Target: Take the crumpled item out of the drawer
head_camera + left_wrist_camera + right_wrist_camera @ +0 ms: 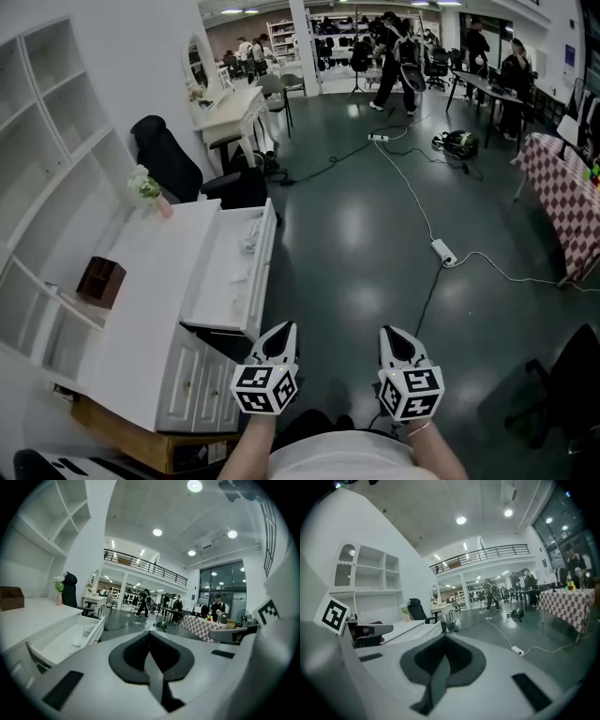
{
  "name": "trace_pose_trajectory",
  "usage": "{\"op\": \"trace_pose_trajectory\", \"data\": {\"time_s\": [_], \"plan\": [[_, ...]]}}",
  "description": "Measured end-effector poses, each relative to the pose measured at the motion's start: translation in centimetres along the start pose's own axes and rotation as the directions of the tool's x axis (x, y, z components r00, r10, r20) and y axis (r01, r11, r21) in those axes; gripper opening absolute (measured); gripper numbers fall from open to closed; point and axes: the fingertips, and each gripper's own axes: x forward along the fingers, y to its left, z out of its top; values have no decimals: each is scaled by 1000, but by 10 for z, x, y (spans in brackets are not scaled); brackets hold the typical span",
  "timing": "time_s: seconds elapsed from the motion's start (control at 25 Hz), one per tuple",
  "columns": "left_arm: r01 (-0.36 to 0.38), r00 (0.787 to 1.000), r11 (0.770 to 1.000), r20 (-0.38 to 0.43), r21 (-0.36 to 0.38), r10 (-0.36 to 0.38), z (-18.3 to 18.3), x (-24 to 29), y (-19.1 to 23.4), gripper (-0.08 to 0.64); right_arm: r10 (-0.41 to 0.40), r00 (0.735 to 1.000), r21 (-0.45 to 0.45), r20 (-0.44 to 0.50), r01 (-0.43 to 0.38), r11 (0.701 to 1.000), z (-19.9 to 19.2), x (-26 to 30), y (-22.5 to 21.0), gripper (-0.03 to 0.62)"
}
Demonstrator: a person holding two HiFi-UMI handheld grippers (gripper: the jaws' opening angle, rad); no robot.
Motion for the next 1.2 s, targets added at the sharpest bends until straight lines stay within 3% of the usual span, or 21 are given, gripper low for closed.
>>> {"op": "trace_pose_trajectory", "data": {"time_s": [0.4, 0.64, 1.2], "plan": [[-22, 999, 1000, 27, -11, 22, 8, 1, 9, 116, 4, 1000, 16, -18, -4, 1000, -7, 7, -4, 2], [-51, 999, 999, 13, -1, 51, 10, 20, 28, 141, 0, 1000, 29, -25, 1, 1000, -5, 27, -11, 2], [-78, 997, 996, 4, 39, 78, 54, 130, 114, 183, -20, 998, 56, -59, 24, 998, 28, 154, -25, 2]]}}
